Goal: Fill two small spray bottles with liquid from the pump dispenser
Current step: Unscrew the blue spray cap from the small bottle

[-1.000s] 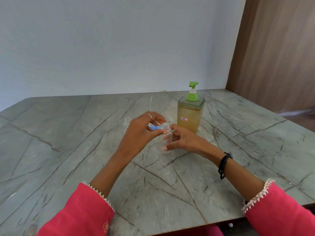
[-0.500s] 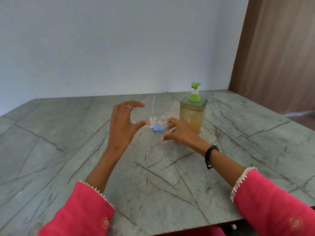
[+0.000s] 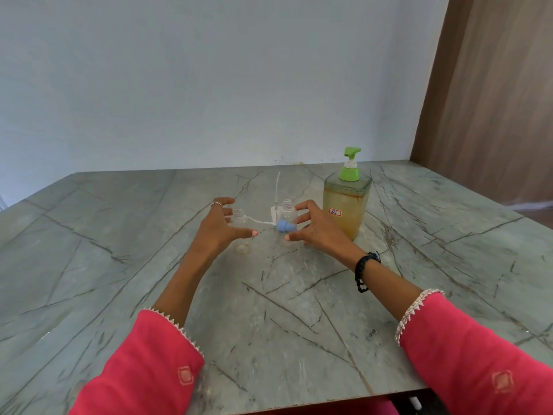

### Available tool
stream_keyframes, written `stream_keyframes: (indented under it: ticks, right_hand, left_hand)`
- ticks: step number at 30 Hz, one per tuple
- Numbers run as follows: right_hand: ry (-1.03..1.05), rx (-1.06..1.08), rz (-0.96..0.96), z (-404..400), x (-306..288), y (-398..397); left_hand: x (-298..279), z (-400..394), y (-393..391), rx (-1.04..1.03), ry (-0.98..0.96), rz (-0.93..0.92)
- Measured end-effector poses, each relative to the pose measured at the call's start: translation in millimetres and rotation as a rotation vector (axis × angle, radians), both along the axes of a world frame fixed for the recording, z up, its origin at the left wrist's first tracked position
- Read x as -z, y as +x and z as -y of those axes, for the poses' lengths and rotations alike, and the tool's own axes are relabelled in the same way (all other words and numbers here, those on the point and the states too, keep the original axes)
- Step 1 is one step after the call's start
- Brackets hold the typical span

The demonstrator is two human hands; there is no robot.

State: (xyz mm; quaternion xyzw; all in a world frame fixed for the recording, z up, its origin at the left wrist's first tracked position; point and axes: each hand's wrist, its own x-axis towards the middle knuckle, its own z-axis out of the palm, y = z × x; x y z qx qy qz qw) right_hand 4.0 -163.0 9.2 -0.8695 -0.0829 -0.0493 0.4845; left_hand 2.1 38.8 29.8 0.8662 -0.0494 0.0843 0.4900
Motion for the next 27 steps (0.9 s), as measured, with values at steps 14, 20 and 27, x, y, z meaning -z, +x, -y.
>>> stream_keyframes:
  ticks: [14,20,27]
  right_hand:
    - [-0.010,-0.035,0.009,25,-2,-41]
    - [-0.088,0.037,0.184,41,-4,-62]
    - [-0.109,0.260,0.498,65,-4,-64]
  left_hand:
    - [2,23,-10,0.267,0.153,-0.054]
    - [8,48,-29,0.407,0.092,-0.002]
    - [20,65,-36,0.375,0.045,0.091]
